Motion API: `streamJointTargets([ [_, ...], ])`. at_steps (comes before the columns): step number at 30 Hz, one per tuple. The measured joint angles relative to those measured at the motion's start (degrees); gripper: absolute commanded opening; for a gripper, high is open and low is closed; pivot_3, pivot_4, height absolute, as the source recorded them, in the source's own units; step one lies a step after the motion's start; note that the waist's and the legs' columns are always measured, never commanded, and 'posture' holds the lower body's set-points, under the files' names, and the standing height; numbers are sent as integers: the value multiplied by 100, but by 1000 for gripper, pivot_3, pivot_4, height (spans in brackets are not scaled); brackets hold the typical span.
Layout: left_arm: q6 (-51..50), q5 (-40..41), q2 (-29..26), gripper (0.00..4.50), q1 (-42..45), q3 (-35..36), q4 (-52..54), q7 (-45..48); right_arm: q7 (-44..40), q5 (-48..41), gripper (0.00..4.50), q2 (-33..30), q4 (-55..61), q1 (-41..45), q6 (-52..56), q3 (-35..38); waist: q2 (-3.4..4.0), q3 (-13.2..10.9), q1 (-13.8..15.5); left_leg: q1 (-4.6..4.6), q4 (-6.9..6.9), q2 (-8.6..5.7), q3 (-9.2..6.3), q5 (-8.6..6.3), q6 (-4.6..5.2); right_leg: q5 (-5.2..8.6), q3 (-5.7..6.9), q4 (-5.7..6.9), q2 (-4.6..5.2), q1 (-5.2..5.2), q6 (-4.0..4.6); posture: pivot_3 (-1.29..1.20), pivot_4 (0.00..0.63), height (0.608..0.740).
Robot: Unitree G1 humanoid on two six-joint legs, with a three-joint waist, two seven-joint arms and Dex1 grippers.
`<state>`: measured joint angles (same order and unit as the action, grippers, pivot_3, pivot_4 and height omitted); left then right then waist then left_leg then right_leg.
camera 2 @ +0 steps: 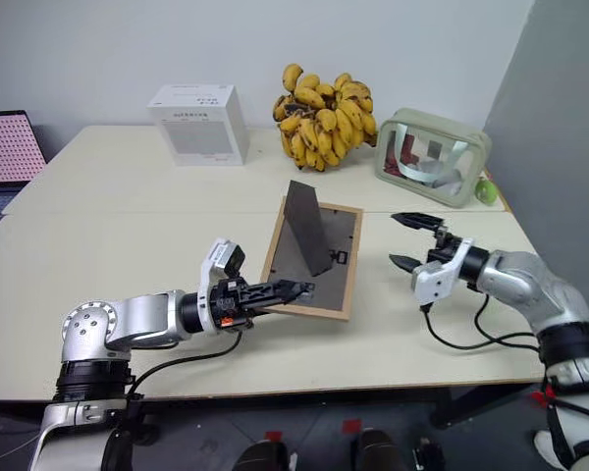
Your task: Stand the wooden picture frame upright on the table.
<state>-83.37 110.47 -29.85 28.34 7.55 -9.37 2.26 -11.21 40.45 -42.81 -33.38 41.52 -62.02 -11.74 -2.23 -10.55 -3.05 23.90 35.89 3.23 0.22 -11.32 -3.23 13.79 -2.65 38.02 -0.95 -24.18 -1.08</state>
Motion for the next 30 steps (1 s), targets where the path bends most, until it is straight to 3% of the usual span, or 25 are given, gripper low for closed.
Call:
streamJointTargets([
  [4, 21, 7, -149, 1281, 37, -306, -58, 96, 1189, 931, 4463, 258, -248, 413, -413, -359, 0, 0, 45, 7, -2, -2, -2, 0, 0, -3, 0, -2, 4, -2, -7, 0, 150, 740],
  [8, 157, 34, -135, 1281, 79, -411, -49, 117, 1890, 1299, 4463, 407, -173, 679, -588, -524, 0, 0, 102, 6, -1, -2, -7, 0, 0, -3, 3, 0, 5, 1, -6, 0, 150, 740],
  [23, 271, 245, -162, 1281, -85, -534, 199, 359, 2630, 1751, 1441, 250, -146, 694, -1172, -777, 0, 0, 124, 0, 8, -14, -8, 1, 1, -1, -1, 6, 15, 11, -3, 0, 150, 740],
  [25, 366, 289, -252, 1973, -188, -617, 334, 341, 2630, 1751, 1440, 248, -136, 694, -1212, -814, 0, 0, 123, 0, 7, -13, -8, 1, 1, -2, -2, 6, 16, 10, -4, 0, 150, 740],
  [30, 614, 240, -534, 2943, -311, -582, 822, 346, 2622, 1663, 1313, 237, -206, 688, -1458, -967, 0, 0, 122, -1, 8, -13, -10, 1, 1, -1, -1, 8, 15, 11, -1, 0, 150, 740],
])
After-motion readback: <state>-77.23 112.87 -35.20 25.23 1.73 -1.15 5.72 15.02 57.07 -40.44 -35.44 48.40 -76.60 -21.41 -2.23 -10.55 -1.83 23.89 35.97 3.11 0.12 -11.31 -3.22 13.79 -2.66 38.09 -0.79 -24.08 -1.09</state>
